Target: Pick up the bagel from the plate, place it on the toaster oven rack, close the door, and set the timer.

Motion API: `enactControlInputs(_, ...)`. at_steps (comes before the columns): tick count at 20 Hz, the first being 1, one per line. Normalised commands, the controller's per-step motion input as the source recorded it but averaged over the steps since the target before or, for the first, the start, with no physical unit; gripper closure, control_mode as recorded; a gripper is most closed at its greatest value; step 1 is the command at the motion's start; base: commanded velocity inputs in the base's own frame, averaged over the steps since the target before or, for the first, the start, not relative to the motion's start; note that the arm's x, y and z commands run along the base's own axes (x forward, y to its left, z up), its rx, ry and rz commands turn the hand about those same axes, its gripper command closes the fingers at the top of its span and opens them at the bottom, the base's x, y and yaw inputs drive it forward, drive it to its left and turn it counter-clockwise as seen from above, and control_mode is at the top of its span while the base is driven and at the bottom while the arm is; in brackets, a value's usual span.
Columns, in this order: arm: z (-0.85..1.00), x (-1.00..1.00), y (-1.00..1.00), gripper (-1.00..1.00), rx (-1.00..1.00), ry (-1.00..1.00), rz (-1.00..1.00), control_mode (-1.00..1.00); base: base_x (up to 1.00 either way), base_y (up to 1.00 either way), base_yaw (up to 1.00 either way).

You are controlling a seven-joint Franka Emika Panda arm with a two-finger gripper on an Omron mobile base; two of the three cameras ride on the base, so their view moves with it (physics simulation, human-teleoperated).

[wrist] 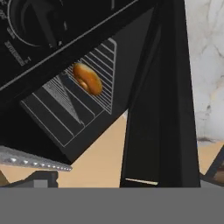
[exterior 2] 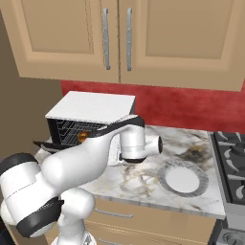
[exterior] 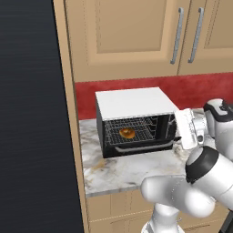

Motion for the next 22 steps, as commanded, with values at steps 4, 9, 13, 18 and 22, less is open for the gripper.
enactControlInputs(4, 0.0, 0.59, 0.46, -1.0, 0.0, -0.02, -0.21, -1.0, 0.0, 0.0, 0.0)
enactControlInputs(9, -0.02, 0.59, 0.51, -1.0, 0.0, -0.05, -0.22, -1.0, 0.0, 0.0, 0.0)
enactControlInputs(13, -0.01, 0.4, 0.52, -1.0, 0.0, -0.11, -0.23, -1.0, 0.0, 0.0, 0.0)
enactControlInputs(18, 0.0, 0.08, 0.52, -1.0, 0.0, -0.25, -0.23, -1.0, 0.0, 0.0, 0.0)
enactControlInputs(22, 0.0, 0.0, 0.53, -1.0, 0.0, -0.4, -0.26, -1.0, 0.0, 0.0, 0.0)
